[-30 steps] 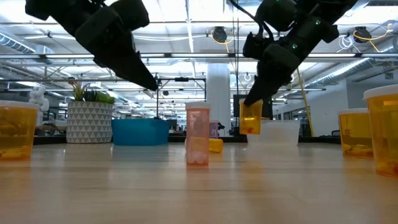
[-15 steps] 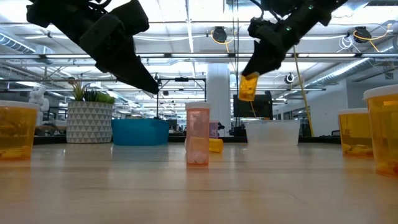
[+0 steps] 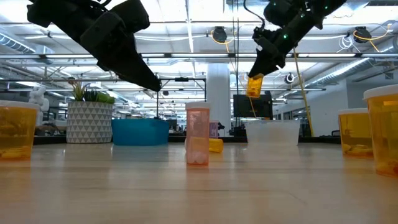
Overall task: Pick and place medicine bottles into bin by pill shape (circle, oval)
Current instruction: Put the orange bottled capsules into the transparent bin
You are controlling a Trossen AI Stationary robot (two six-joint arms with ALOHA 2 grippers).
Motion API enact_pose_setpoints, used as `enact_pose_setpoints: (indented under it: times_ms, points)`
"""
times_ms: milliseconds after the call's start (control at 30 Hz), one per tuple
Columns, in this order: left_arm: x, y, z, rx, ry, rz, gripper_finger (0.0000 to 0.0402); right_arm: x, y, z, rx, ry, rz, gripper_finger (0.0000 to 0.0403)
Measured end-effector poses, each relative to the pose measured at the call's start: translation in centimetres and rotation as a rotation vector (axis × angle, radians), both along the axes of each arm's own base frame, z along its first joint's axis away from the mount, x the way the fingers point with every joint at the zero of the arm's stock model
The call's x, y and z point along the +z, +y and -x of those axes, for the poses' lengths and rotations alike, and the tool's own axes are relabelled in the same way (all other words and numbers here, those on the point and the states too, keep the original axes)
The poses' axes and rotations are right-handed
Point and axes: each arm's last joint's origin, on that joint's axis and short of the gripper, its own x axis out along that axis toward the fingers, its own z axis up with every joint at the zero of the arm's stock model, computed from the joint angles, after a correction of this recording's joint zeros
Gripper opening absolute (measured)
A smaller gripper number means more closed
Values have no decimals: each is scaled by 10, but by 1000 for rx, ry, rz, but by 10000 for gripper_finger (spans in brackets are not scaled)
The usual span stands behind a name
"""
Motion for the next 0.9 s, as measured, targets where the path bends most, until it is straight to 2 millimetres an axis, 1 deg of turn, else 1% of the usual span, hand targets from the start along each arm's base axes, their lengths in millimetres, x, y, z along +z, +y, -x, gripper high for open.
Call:
enact_pose_setpoints:
  times_ms: [100, 267, 733, 900]
  points:
    - [0, 1, 0, 1, 0, -2, 273, -2, -13, 6, -32, 6, 14, 214]
    - [0, 4, -1, 13, 1, -2, 273, -12, -32, 9, -58, 13, -18, 214]
    - [0, 5, -1, 18, 2, -2, 273, -63, -74, 1, -112, 113, -75, 215]
    - [0, 4, -1, 15, 4, -1, 273, -79, -83, 0, -126, 140, -96, 215]
